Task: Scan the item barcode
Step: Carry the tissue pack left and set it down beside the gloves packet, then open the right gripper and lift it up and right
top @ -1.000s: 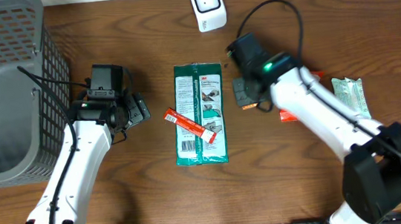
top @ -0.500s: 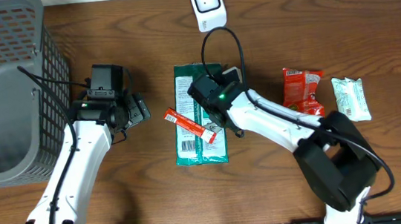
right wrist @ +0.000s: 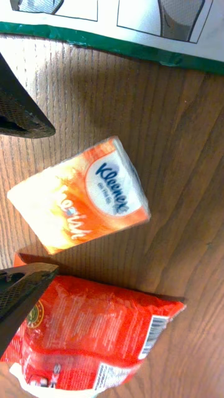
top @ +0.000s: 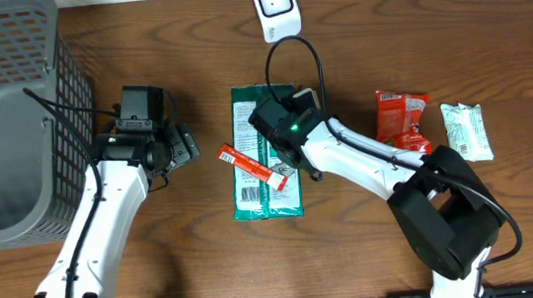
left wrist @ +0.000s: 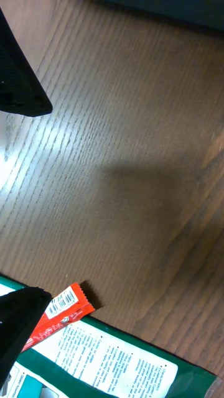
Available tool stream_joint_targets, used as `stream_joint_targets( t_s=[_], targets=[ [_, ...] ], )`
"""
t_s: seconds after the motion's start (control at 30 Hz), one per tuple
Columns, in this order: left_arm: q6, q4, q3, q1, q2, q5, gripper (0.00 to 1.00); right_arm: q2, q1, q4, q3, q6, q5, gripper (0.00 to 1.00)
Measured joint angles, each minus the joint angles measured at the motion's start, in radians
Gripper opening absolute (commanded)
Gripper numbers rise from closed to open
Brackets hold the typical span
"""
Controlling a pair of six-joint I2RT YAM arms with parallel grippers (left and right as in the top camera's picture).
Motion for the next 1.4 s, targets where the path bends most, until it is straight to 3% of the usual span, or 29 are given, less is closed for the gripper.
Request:
stream_joint_targets(
  t_s=[0.2, 0.37, 0.43, 0.53, 0.57, 0.73, 1.0, 1.4],
  targets=[
    [0.0, 0.0, 0.0, 0.0, 0.0, 0.0, 0.89, -0.002, -0.042, 0.0, 0.0, -0.019, -0.062, 0.64],
    [0.0, 0.0, 0.0, 0.0, 0.0, 0.0, 0.88, -0.037, -0.105, -0.003, 0.0, -0.078, -0.176, 0.58],
    [0.0, 0.0, 0.0, 0.0, 0.0, 0.0, 0.89, -0.087, -0.176, 0.012, 0.003, -0.099, -0.296, 0.42],
    [0.0, 0.0, 0.0, 0.0, 0.0, 0.0, 0.89, -0.123, -0.271, 0.04, 0.011, -0.117, -0.433, 0.06],
    [0.0, 0.0, 0.0, 0.0, 0.0, 0.0, 0.89, -0.129, -0.31, 0.053, 0.013, -0.12, -0.48, 0.01],
    [0.0, 0.0, 0.0, 0.0, 0.0, 0.0, 0.88, -0.121, -0.443, 0.094, 0.007, -0.118, -0.592, 0.01],
    [0.0, 0.0, 0.0, 0.0, 0.0, 0.0, 0.88, -0.092, -0.48, 0.208, -0.104, -0.117, -0.626, 0.01],
    [0.0, 0.0, 0.0, 0.0, 0.0, 0.0, 0.89, -0.082, -0.657, 0.1, -0.14, -0.117, -0.511, 0.01]
  ],
)
